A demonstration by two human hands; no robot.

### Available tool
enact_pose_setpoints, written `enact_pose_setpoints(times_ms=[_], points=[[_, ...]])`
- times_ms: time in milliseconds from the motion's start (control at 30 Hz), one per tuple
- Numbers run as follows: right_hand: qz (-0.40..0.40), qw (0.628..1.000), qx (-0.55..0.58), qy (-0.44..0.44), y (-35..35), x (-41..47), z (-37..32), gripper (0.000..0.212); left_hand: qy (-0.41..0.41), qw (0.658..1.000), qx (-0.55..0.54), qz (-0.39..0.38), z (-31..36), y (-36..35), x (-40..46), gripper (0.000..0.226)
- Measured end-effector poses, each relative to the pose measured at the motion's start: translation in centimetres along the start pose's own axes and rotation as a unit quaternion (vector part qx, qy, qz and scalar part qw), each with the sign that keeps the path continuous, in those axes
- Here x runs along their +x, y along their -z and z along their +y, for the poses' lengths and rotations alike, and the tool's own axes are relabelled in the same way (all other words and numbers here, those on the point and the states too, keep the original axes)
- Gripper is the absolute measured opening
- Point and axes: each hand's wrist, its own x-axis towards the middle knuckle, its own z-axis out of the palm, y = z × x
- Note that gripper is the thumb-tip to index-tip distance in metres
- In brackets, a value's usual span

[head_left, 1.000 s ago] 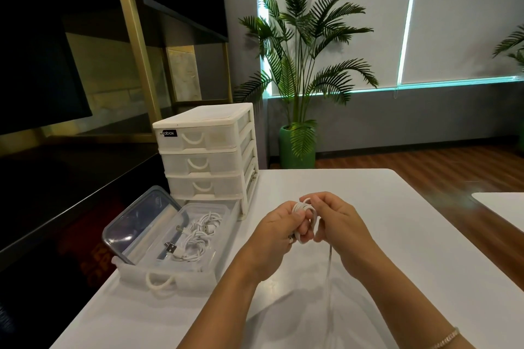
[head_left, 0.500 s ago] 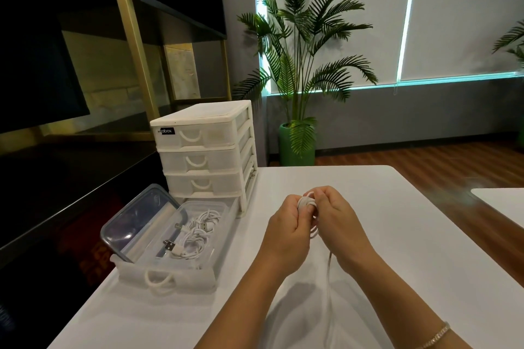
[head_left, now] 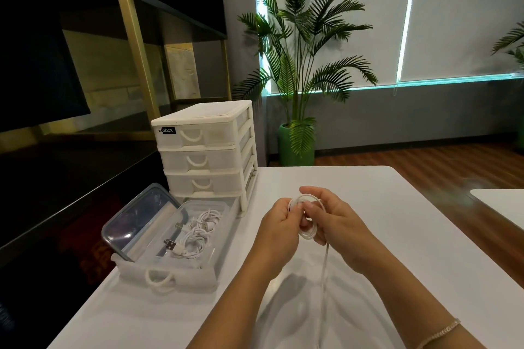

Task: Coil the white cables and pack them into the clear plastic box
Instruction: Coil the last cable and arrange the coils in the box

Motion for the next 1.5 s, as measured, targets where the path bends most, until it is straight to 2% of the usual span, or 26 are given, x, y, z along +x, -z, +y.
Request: enact_pose_setpoints(times_ms=[67,200,333,567,633,767,967,1267,1433,1500], points=[[0.020,1.000,-0.017,0.007,-0.2,0.1,0.1,0.023,-0.004,0.999,0.031,0.012,0.0,-0.1,0.0,0.023],[0.042,0.997,-0.063,0.014,-0.5,0.2,0.3,0.033,-0.054,0.980,0.183,0.065,0.0,-0.5,-0.1,0.026],[0.033,0.998,-0.050,0.004,-0.5,0.2,0.1,0.034,-0.076,0.968,0.228,0.073,-0.1,-0.4,0.0,0.027],[0.036,0.999,0.013,-0.023,-0.4,0.0,-0.3,0.032,-0.108,0.961,0.243,0.073,-0.1,-0.7,-0.1,0.025],[0.048,0.998,0.038,-0.029,-0.5,0.0,-0.4,0.030,-0.110,0.961,0.241,0.074,0.1,-0.8,-0.1,0.026],[0.090,0.994,0.048,-0.048,-0.9,0.1,-0.5,0.029,-0.125,0.960,0.242,0.070,0.2,-0.7,-0.2,0.014],[0.135,0.986,0.039,-0.094,-0.7,0.4,-0.8,0.032,-0.171,0.945,0.268,0.081,-0.1,-1.2,-0.3,0.025],[0.099,0.982,0.085,-0.135,0.0,0.0,-1.7,0.033,-0.249,0.922,0.279,0.098,-0.6,-1.5,-0.6,0.033],[0.084,0.983,0.090,-0.135,0.2,-0.3,-2.1,0.035,-0.232,0.936,0.244,0.103,-0.5,-1.4,-0.7,0.027],[0.076,0.983,0.089,-0.139,0.2,-0.4,-2.1,0.034,-0.232,0.936,0.241,0.106,-0.4,-1.4,-0.8,0.034]])
